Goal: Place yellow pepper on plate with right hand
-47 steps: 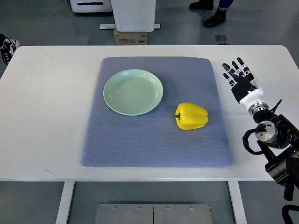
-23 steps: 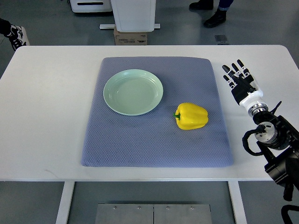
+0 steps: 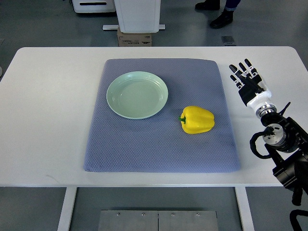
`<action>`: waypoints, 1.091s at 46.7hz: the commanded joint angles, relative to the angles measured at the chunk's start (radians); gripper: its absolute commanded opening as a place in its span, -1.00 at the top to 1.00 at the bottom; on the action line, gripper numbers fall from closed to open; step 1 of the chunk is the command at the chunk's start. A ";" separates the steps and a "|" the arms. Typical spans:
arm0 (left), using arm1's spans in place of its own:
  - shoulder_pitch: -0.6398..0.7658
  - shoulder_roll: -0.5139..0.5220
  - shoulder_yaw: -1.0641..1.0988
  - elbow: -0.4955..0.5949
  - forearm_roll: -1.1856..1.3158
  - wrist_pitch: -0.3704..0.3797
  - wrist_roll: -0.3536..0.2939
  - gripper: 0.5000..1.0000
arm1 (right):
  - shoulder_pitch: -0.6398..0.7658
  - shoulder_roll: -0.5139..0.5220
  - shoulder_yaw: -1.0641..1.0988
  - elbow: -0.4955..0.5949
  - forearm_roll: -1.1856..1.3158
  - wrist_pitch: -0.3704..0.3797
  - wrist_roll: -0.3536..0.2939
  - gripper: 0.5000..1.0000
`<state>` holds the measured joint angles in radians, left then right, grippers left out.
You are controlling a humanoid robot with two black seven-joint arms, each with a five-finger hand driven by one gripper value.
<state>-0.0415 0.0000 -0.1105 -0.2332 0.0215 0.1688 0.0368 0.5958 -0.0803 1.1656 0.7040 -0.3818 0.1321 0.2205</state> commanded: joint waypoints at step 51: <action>0.000 0.000 0.000 0.000 0.000 0.000 0.000 -1.00 | 0.131 -0.280 -0.380 0.123 -0.212 0.233 0.088 -1.00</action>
<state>-0.0415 0.0000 -0.1105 -0.2332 0.0214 0.1686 0.0368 0.7203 -0.3518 0.8048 0.7997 -0.5524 0.3580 0.3070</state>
